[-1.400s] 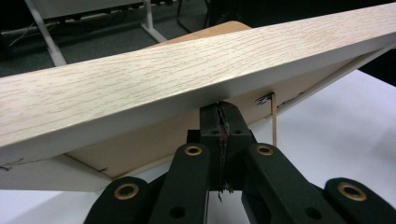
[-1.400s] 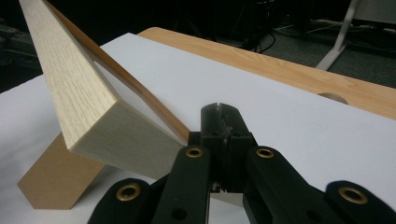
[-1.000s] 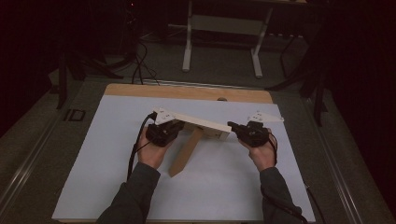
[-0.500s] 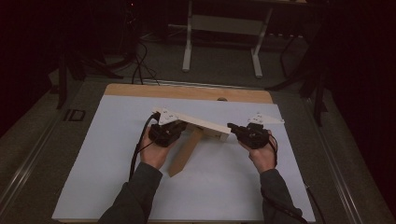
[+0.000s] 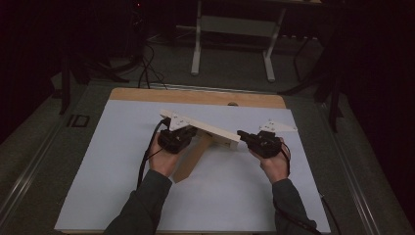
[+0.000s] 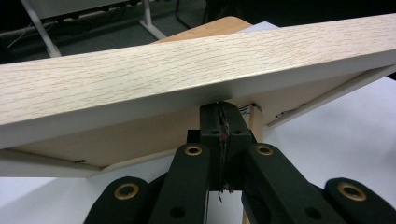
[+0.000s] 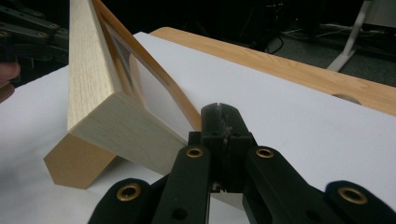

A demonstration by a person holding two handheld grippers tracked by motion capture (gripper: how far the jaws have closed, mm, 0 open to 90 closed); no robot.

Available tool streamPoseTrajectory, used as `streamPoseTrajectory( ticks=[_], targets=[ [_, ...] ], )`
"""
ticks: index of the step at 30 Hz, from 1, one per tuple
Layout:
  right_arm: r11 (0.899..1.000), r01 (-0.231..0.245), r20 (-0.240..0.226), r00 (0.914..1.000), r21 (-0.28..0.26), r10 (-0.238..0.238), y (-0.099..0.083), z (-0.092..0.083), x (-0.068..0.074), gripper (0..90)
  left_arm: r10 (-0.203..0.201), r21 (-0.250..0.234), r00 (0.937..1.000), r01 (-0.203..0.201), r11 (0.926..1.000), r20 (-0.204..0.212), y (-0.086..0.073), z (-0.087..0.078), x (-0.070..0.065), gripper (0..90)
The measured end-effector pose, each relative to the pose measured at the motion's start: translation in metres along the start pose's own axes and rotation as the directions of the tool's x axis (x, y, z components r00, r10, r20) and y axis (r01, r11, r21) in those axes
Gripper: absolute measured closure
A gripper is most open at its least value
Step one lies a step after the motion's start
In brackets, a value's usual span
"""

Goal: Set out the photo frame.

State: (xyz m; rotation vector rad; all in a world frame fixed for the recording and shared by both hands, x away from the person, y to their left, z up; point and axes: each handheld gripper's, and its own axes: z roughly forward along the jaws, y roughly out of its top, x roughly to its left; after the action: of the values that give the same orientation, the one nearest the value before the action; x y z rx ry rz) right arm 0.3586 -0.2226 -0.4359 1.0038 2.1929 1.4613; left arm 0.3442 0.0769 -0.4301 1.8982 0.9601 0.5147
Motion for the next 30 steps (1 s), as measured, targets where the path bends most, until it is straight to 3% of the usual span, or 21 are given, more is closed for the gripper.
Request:
streamPoseTrajectory(
  ticks=[30],
  targets=[
    [1.0,-0.003,-0.003,1.0,-0.016,0.003,-0.004,-0.003,0.004,90.0,0.049,0.024,0.9985,-0.05,0.9985,0.022,0.002,0.011,-0.017,90.0]
  ],
)
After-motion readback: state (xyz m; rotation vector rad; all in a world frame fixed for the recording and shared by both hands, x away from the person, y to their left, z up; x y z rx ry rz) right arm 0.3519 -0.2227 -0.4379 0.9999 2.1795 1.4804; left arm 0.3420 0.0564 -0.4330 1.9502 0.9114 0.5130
